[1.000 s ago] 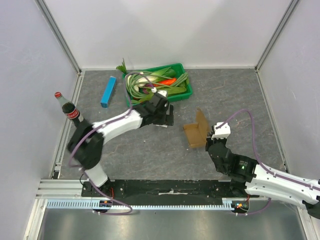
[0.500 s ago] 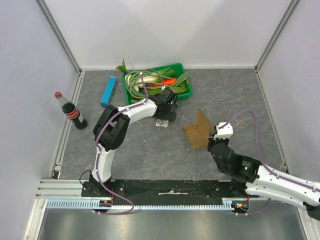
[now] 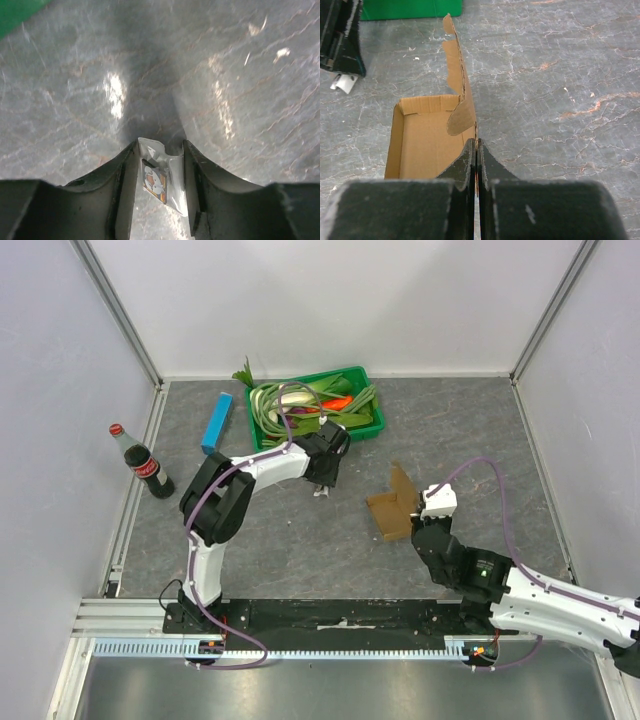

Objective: Fold the paper box

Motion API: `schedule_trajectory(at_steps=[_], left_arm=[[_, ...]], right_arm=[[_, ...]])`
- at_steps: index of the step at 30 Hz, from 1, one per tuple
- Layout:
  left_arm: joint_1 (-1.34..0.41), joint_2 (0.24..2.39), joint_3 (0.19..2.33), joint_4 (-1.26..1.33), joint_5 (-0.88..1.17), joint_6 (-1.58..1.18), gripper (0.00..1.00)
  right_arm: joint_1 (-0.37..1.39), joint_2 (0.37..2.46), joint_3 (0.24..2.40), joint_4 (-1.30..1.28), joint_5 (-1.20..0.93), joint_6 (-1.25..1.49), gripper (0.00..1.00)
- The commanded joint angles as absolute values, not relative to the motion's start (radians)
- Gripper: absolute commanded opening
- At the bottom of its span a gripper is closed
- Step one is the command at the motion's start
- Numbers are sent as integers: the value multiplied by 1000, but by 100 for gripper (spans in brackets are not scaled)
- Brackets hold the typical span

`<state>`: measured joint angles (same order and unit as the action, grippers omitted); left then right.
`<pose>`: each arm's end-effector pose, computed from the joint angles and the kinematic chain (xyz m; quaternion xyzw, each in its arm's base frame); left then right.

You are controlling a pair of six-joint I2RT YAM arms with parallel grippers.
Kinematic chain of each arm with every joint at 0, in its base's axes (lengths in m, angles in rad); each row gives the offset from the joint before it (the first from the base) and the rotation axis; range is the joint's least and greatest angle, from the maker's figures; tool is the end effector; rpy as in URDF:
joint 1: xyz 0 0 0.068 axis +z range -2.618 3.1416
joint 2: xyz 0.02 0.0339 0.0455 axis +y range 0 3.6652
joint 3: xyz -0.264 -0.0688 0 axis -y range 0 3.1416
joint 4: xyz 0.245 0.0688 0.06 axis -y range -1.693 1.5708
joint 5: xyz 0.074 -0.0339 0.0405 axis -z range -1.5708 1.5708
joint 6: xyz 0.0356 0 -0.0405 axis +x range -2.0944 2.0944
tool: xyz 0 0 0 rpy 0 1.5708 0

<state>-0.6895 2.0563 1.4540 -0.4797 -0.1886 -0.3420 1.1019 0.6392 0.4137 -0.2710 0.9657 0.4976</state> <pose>0.3362 -0.2686 0.1614 0.1446 0.9554 -0.0393 0.2546 0.0908 0.1145 0.2298 0.0004 0.7972 0.0470 0.6019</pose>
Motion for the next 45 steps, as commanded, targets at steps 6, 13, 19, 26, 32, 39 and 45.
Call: schedule_trajectory(at_steps=[6,13,19,26,32,39,45], left_arm=[[-695,1823,1318,-511,-91,-333,38],[-768,1611,1285,-460,202,-428,38],[-841,1603,1284,-411,262,-519,36],[-822,1682,1299,-518,3,-446,79],[-753,1810,1331,-495,-21,-398,85],[-753,1901,1376,-502,-112,-227,87],[-752,1970,1411,-520,-52,-186,81]], right_arm=[[1085,664,416,-169,957,466,0],[1081,627,293,139,862,287,0],[1077,696,271,221,862,247,0],[1075,707,342,19,995,417,0],[1075,646,362,-130,996,540,0],[1075,554,345,-153,968,502,0],[1077,566,348,-138,956,488,0]])
